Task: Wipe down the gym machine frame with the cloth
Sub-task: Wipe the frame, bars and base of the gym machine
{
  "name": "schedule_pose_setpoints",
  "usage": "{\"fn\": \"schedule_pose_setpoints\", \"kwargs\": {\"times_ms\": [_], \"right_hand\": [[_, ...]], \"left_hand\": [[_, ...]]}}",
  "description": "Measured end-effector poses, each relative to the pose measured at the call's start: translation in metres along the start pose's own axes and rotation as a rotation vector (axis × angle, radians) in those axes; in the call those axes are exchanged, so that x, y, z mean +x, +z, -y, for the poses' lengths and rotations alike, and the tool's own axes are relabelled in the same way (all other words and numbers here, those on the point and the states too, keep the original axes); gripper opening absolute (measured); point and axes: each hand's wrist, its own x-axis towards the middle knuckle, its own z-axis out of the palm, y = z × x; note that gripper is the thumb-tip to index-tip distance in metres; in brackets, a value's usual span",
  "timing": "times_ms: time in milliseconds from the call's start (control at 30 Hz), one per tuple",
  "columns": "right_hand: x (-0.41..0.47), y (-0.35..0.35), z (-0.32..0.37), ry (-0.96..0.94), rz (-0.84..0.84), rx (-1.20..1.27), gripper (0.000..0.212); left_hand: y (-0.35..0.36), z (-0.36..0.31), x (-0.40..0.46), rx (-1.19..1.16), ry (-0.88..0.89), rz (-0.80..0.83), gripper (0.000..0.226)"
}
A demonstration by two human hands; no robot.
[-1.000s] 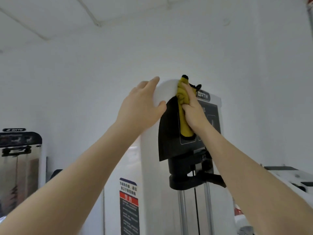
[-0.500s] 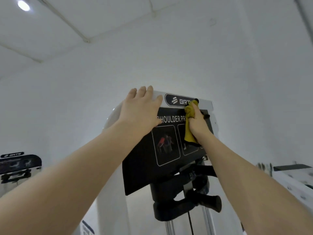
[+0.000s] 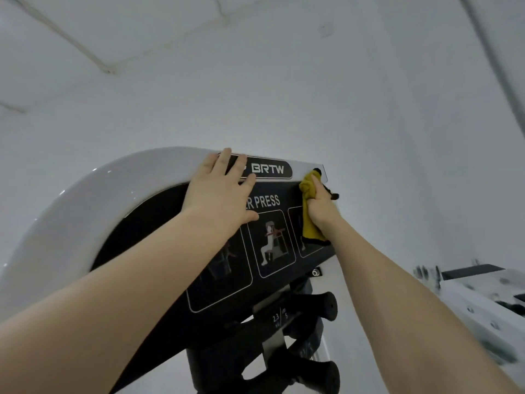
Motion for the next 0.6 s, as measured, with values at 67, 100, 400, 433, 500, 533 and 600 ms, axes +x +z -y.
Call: {"fn": "schedule_pose_setpoints", "kwargs": {"times_ms": [67,100,400,433,500,533,600], "right_hand": [[-0.002,0.004,-0.003,-0.042,0.029,-0.009,0.044],[-0.002,0.005,-0.008,-0.088,0.067,-0.024,0.049],[-0.097,-0.033,-0.118,0.329,-0.050,-0.002,0.035],[-0.124,-0.034,-0.135,0.375,-0.061,-0.064,0.041],[-0.169,-0.035,-0.170,0.445,-0.063,-0.163,0.045],[-0.186,-0.036,-0.184,0.450,-0.065,-0.191,0.045],[-0.205,-0.035,-0.200,0.449,-0.179,-0.184,0.048]], "left_hand": [[0.002,-0.001,0.000,0.001,-0.006,-0.026,0.074],[0.002,-0.001,0.000,-0.001,-0.010,-0.037,0.074],[-0.001,-0.015,-0.002,0.003,-0.046,0.005,0.071],[0.000,-0.022,-0.005,0.014,-0.006,-0.013,0.068],[0.002,-0.043,-0.013,0.009,0.147,-0.059,0.061],[0.002,-0.055,-0.019,-0.013,0.246,-0.065,0.058],[0.005,-0.075,-0.031,-0.069,0.443,-0.057,0.058]]}}
